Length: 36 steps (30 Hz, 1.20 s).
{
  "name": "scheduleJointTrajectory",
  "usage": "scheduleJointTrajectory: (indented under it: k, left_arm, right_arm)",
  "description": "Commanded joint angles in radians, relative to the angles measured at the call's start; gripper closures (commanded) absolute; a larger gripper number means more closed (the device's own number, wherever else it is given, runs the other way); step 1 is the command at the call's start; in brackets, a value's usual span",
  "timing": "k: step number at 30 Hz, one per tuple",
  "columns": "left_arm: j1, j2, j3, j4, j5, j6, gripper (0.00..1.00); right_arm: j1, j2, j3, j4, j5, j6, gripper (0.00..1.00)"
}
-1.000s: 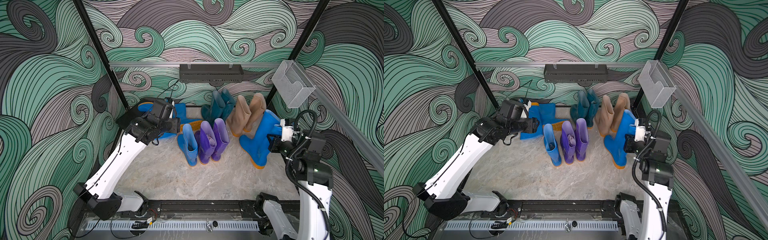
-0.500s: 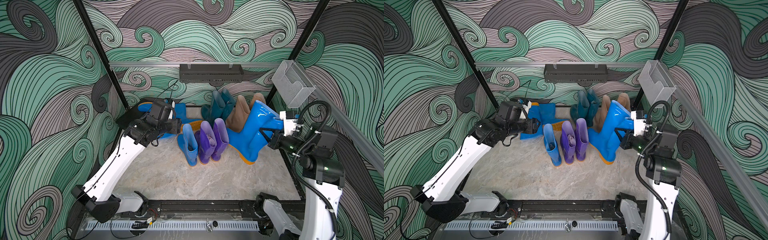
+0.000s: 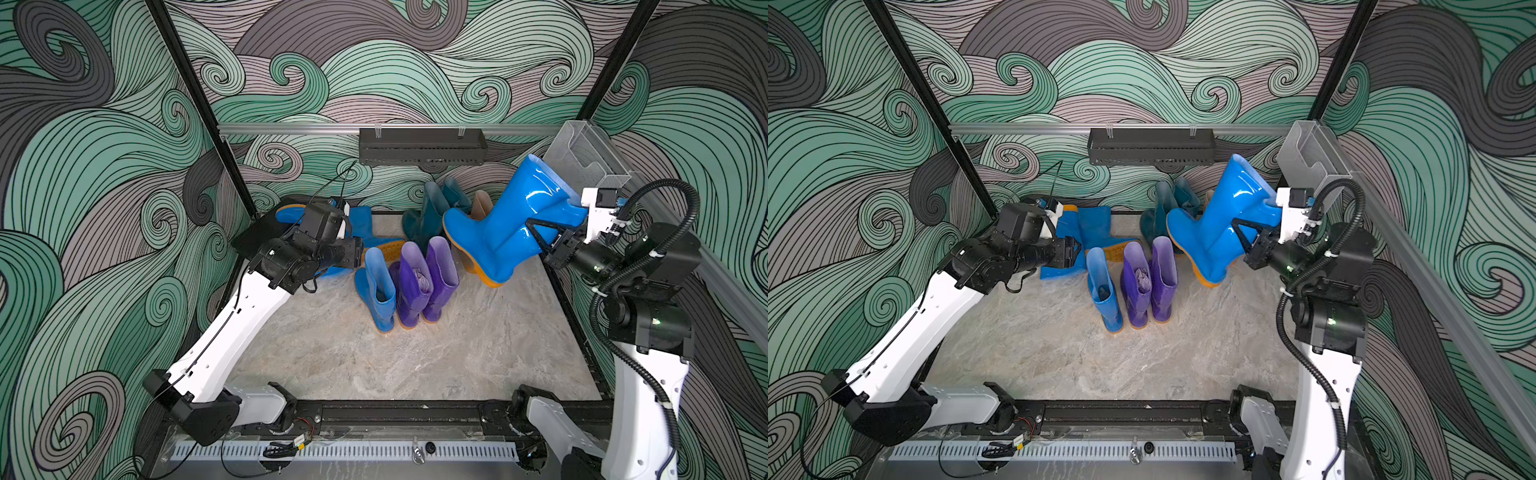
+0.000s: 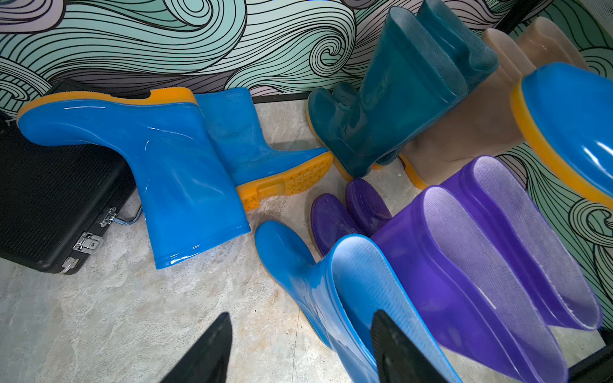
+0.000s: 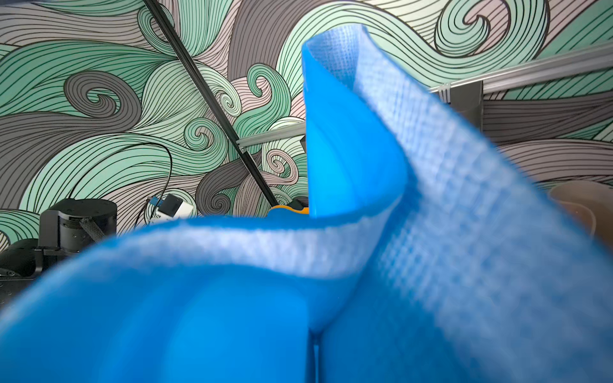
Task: Match and arrange rain boots in pairs
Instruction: Place the rain boot at the center of the board.
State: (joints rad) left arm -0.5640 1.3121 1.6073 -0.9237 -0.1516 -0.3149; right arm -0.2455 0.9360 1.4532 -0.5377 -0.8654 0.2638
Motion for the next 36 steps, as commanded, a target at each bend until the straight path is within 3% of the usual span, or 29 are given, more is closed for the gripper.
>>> scheduleJointTrajectory:
  k: [1, 5, 12, 18, 24, 28, 36]
  left_arm:
    - [0.024, 0.011, 0.008, -0.051, -0.046, -0.012, 0.30]
    - [0.120, -0.008, -0.015, -0.107, -0.056, -0.055, 0.28]
    - [0.344, -0.089, -0.197, -0.024, 0.091, -0.118, 0.17]
    - [0.517, -0.059, -0.375, 0.102, 0.300, -0.250, 0.15]
    - [0.588, -0.002, -0.503, 0.235, 0.368, -0.314, 0.13]
    - [0.623, 0.054, -0.510, 0.227, 0.338, -0.350, 0.13]
    - [0.710, 0.235, -0.494, 0.262, 0.495, -0.421, 0.13]
  right_arm:
    - [0.006, -0.025, 0.022, 0.043, 0.045, -0.049, 1.00]
    - [0.005, -0.100, -0.046, -0.014, 0.154, -0.119, 1.00]
    - [0.006, -0.201, -0.174, -0.074, 0.260, -0.175, 1.00]
    - [0.005, -0.269, -0.404, 0.018, 0.174, -0.200, 1.00]
    - [0.026, -0.316, -0.626, 0.136, 0.187, -0.196, 1.00]
    - [0.085, -0.343, -0.732, 0.199, 0.230, -0.231, 1.00]
    - [0.197, -0.379, -0.926, 0.369, 0.356, -0.243, 1.00]
